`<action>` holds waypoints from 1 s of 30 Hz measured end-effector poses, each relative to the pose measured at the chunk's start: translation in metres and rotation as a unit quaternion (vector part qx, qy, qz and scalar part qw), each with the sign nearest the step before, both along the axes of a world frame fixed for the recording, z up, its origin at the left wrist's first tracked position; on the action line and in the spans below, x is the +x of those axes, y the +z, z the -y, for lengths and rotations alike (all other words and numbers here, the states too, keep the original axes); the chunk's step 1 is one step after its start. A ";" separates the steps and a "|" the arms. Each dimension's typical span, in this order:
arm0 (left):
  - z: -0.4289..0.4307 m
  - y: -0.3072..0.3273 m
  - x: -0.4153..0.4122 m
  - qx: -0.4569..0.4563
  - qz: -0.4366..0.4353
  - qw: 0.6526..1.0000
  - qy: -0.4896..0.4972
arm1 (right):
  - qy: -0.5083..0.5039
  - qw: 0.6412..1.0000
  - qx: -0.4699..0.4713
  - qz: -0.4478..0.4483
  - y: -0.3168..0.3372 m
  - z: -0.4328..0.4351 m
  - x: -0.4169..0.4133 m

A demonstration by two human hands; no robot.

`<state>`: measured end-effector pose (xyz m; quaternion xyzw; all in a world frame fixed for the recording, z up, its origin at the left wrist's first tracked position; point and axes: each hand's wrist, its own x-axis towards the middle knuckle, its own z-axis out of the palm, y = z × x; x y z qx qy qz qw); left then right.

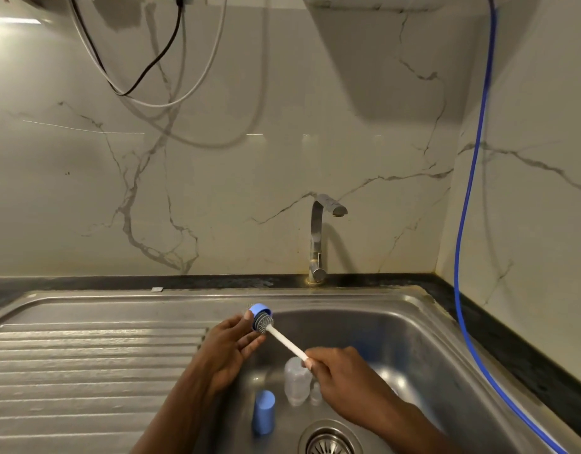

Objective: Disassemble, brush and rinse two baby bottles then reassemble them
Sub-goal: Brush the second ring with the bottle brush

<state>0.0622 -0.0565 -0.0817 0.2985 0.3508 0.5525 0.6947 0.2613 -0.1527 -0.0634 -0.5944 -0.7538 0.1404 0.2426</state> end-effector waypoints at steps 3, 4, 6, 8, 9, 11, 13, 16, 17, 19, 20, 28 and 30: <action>0.004 0.005 -0.006 -0.011 0.110 0.993 -0.048 | 0.030 0.948 -0.186 -0.257 0.015 0.008 -0.003; 0.004 0.006 -0.009 -0.001 0.147 0.987 -0.066 | 0.047 0.910 -0.248 -0.329 0.021 0.011 -0.003; 0.005 0.007 -0.011 0.022 0.189 0.977 -0.099 | 0.077 0.864 -0.306 -0.392 0.030 0.016 -0.004; 0.003 0.005 -0.005 0.021 0.166 0.982 -0.092 | 0.063 0.872 -0.295 -0.385 0.029 0.015 -0.007; 0.001 0.002 -0.002 0.017 0.132 0.989 -0.070 | 0.040 0.902 -0.253 -0.348 0.026 0.014 -0.010; -0.004 -0.002 0.001 0.013 0.049 0.999 -0.013 | -0.018 0.975 -0.108 -0.193 0.015 0.008 -0.011; -0.006 -0.001 0.001 0.014 0.011 1.000 0.004 | -0.038 0.998 -0.012 -0.055 0.004 0.001 -0.007; -0.003 0.002 0.000 -0.009 0.000 1.000 -0.007 | -0.048 0.999 -0.005 -0.005 -0.004 -0.004 -0.002; -0.002 0.002 0.000 -0.014 -0.002 1.000 -0.010 | -0.040 0.999 -0.002 0.009 -0.006 -0.003 -0.002; 0.000 0.002 0.001 -0.023 0.015 0.999 -0.016 | -0.003 1.000 -0.001 0.007 -0.004 0.000 -0.004; 0.000 0.002 0.000 -0.026 0.042 0.998 -0.027 | 0.013 1.000 -0.011 -0.011 -0.001 0.002 -0.007; 0.006 0.006 -0.002 0.040 0.185 0.972 -0.138 | 0.069 0.854 -0.314 -0.410 0.029 0.017 -0.010; 0.002 0.000 0.002 0.010 0.072 0.996 -0.056 | 0.002 0.954 -0.173 -0.245 0.019 0.012 -0.010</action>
